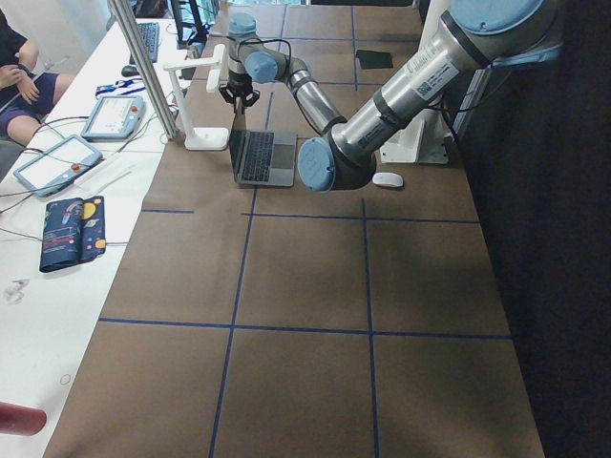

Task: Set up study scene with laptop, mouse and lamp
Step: 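Carry the laptop forward and set it down in front of the white lamp, then release the laptop and withdraw the left gripper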

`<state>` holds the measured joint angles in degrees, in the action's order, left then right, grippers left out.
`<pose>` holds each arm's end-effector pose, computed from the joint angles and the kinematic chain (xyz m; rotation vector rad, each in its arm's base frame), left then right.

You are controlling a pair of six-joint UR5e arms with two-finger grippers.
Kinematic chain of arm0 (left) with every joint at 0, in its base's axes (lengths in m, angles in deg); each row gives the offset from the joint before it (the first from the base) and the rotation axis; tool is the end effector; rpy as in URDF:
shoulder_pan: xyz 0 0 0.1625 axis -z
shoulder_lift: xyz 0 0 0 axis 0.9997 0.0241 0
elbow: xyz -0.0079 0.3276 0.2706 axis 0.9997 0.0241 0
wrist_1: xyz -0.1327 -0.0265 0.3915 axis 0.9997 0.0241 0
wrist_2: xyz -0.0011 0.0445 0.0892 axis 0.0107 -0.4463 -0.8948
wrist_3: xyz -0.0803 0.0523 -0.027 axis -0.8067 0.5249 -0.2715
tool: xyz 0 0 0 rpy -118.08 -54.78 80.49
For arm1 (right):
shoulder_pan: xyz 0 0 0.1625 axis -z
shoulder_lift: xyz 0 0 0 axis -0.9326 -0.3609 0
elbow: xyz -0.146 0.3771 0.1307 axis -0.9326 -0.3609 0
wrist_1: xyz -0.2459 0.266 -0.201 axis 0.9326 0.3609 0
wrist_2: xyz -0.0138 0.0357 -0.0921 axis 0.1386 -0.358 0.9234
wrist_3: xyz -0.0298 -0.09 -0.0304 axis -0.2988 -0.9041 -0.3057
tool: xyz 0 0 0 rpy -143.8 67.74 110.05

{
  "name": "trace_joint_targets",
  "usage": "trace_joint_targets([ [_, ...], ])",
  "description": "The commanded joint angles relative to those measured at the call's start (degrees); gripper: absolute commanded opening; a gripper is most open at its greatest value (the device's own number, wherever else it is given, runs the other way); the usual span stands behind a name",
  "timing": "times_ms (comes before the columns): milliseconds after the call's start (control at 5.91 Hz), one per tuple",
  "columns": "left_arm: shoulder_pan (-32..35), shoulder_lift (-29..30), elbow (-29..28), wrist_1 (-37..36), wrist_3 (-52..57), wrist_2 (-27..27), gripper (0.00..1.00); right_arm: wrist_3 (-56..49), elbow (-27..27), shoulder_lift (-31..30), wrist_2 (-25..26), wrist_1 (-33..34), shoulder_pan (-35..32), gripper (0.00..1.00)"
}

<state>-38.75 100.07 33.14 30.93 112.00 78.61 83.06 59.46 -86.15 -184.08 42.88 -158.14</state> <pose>0.3997 -0.6131 0.1394 0.8542 0.5253 1.3553 0.0629 -0.3856 0.6249 0.0002 -0.7220 -0.1052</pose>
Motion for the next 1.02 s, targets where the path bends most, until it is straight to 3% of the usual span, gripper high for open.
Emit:
trace_joint_targets([
  [0,0.7,-7.6,11.3,-1.0,-0.1,0.6,0.99,0.0,-0.1,0.0,0.0,0.0,0.0,1.0],
  [338,3.6,-18.0,26.3,-7.0,-0.4,2.1,0.99,0.2,0.1,0.5,-2.4,0.0,0.0,1.0],
  [677,11.6,-27.8,30.1,-16.6,-0.5,8.2,1.0,1.5,0.4,0.6,-3.5,-4.7,0.1,1.0],
  [846,14.8,-34.2,30.2,-16.7,-3.5,8.3,1.0,3.3,0.4,0.8,-4.0,-5.0,1.0,1.0],
])
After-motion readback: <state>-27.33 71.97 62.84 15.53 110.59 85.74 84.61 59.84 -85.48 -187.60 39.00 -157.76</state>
